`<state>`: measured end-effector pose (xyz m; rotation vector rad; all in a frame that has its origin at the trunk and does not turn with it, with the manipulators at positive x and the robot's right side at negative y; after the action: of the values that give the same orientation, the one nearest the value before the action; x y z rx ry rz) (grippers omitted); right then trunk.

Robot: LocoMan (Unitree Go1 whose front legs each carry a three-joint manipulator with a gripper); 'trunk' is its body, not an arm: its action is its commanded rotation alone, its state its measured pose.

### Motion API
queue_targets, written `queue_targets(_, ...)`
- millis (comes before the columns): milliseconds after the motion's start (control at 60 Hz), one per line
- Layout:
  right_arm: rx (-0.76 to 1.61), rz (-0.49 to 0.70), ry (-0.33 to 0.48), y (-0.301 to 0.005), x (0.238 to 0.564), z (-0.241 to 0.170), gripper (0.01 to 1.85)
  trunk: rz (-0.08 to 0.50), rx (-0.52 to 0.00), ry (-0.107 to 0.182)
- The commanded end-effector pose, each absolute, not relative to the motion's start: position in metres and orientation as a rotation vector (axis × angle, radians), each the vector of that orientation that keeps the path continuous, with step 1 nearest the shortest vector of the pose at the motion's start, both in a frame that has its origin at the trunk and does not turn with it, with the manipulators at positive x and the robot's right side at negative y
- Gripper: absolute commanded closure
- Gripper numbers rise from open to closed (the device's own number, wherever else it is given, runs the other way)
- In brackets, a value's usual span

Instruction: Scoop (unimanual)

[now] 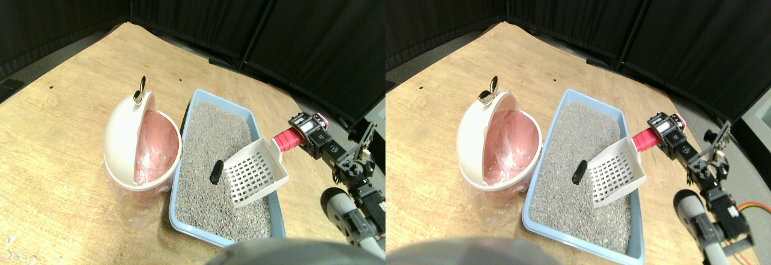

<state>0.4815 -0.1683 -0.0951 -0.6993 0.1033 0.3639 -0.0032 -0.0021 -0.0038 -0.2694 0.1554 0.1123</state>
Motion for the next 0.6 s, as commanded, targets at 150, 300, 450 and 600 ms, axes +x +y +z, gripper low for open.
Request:
queue_targets(150,-0.603,0.446,0.123,-0.135,0.472,-0.114,1.72,0.166,-0.292,0.170)
queue_targets(300,-0.551,0.429,0.166,-0.120,0.474,-0.135,1.80,0.191,-0.296,0.166)
queue_targets(450,-0.507,0.414,0.230,-0.107,0.477,-0.148,1.80,0.201,-0.301,0.167)
queue_targets(600,-0.477,0.415,0.259,-0.100,0.480,-0.153,1.78,0.205,-0.304,0.169)
